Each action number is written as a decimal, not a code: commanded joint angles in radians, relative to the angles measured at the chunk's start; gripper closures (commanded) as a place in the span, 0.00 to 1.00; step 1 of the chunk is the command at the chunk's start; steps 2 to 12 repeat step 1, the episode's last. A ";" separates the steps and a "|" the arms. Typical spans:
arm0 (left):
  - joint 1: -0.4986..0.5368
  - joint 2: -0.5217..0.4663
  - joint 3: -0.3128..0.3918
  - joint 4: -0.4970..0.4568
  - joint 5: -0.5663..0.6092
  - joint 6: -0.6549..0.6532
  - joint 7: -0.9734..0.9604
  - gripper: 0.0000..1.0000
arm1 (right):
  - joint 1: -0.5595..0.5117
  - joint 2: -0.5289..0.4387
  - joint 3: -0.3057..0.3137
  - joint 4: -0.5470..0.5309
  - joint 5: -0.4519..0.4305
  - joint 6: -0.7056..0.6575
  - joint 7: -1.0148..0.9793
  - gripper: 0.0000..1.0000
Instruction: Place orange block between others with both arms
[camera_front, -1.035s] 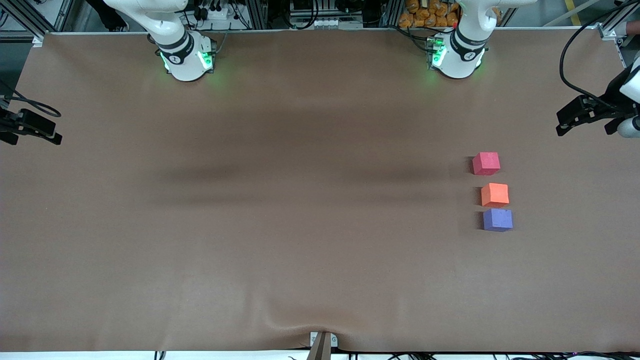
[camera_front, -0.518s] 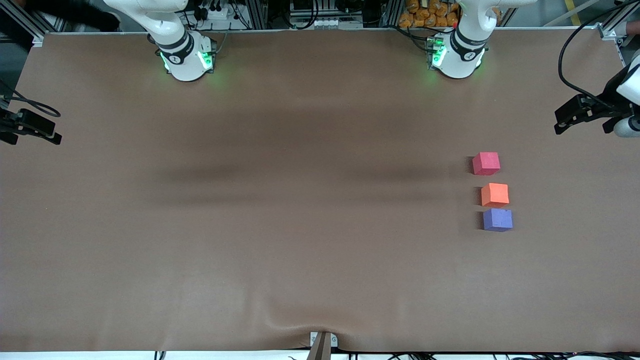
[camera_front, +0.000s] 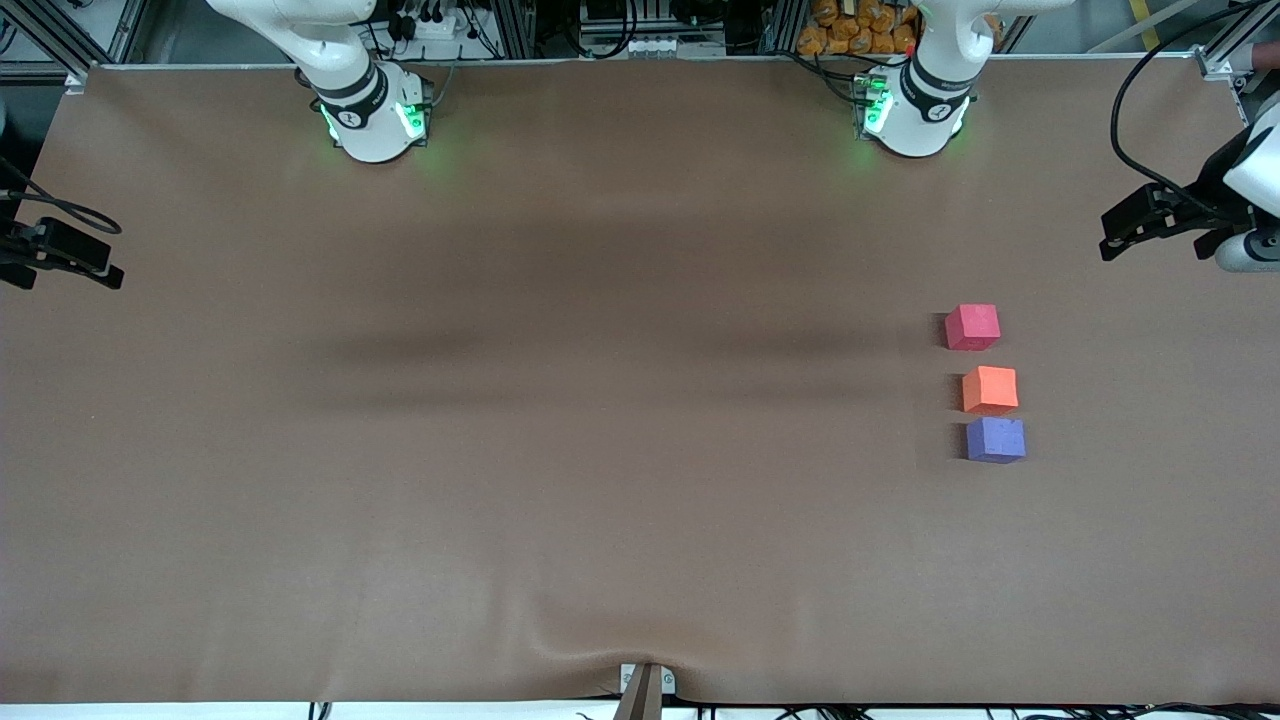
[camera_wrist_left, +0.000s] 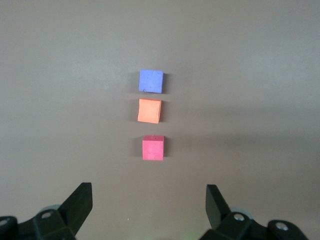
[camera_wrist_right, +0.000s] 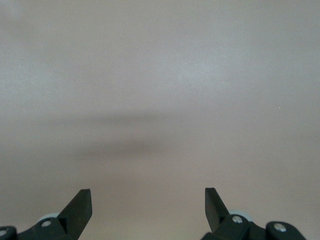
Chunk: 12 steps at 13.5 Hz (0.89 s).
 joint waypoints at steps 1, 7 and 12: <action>0.000 -0.005 0.002 0.003 -0.016 -0.018 0.003 0.00 | -0.015 0.003 0.011 0.010 -0.001 -0.011 -0.003 0.00; 0.000 -0.005 0.002 0.003 -0.016 -0.018 0.003 0.00 | -0.015 0.003 0.011 0.010 -0.001 -0.011 -0.003 0.00; 0.000 -0.005 0.002 0.003 -0.016 -0.018 0.003 0.00 | -0.015 0.003 0.011 0.010 -0.001 -0.011 -0.003 0.00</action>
